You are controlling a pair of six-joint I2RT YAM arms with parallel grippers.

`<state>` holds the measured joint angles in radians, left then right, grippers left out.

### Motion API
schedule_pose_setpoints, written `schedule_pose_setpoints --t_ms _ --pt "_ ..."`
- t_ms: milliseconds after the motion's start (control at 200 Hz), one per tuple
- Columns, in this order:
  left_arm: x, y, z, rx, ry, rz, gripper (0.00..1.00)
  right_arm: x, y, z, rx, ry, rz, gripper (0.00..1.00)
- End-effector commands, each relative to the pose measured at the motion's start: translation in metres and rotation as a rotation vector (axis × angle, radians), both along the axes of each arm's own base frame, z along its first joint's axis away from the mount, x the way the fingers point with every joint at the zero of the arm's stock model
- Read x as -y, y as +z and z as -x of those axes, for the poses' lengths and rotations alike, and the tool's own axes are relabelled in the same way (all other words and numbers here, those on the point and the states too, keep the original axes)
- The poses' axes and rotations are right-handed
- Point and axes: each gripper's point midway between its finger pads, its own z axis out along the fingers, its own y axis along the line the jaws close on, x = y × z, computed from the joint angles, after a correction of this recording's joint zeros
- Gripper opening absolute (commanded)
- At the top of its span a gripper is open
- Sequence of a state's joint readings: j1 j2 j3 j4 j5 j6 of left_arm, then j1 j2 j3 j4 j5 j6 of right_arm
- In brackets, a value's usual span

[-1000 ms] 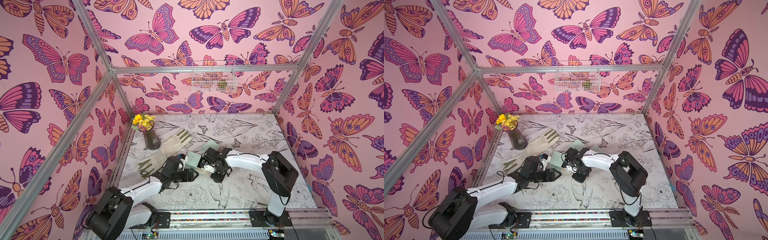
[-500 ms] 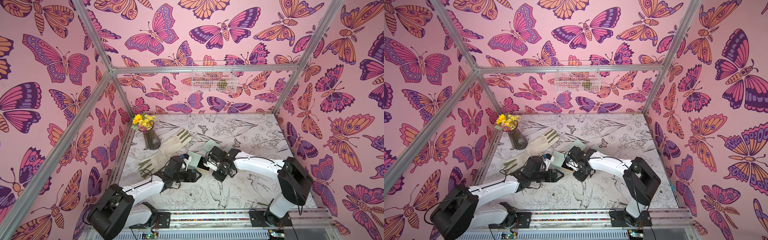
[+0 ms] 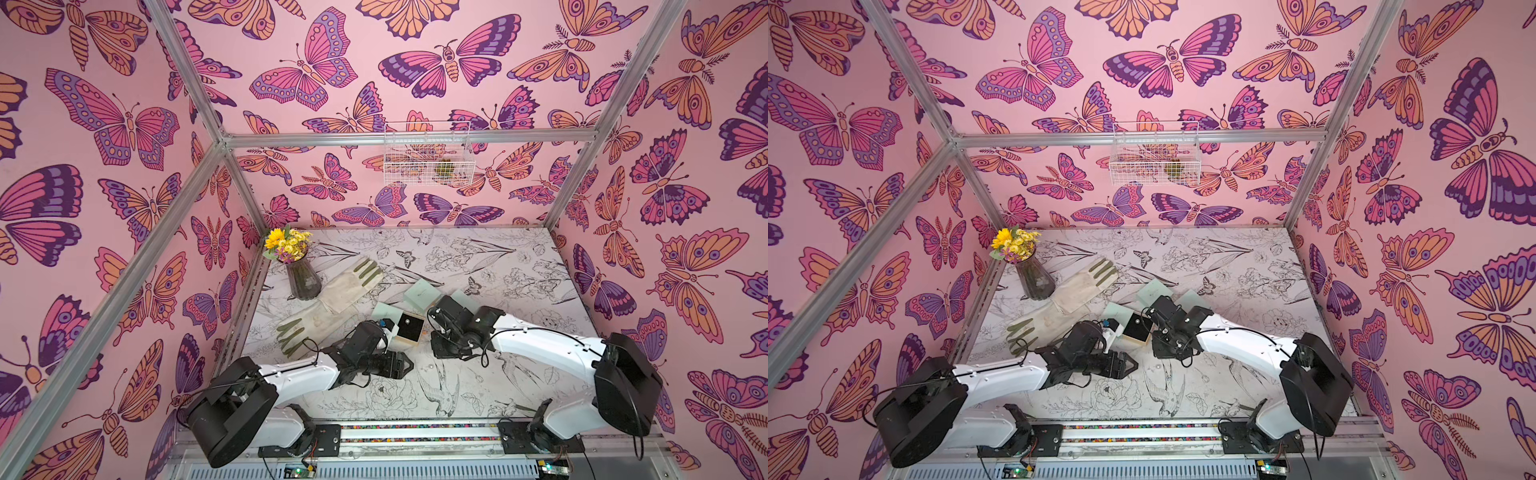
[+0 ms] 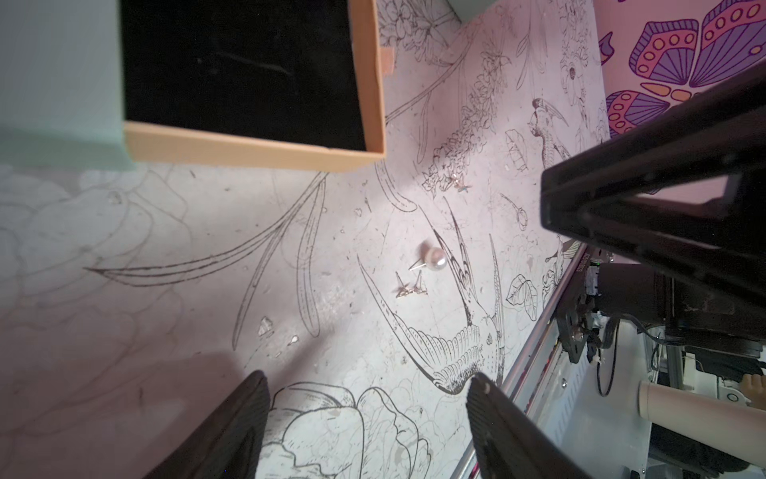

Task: Place the earrings into the drawer-style jewelry box
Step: Pick up the earring from the center of the board.

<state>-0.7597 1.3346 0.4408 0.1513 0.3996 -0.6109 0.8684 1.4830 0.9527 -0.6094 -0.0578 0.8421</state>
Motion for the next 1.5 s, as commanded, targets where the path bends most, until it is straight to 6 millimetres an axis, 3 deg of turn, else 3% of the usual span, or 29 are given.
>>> schedule_pose_setpoints --t_ms 0,325,846,1497 --pt "0.009 0.008 -0.007 0.028 -0.006 0.034 0.77 -0.013 -0.01 0.006 -0.079 -0.125 -0.068 0.21" --pt "0.002 0.009 -0.017 0.016 0.016 0.076 0.77 -0.025 -0.025 0.022 -0.143 -0.103 -0.06 0.21" --pt "-0.004 0.009 -0.023 0.012 0.029 0.086 0.77 -0.013 -0.052 0.026 -0.182 -0.117 0.029 0.31" --pt "-0.005 0.013 -0.026 0.019 0.036 0.095 0.77 -0.02 -0.061 0.016 -0.18 -0.114 0.033 0.33"
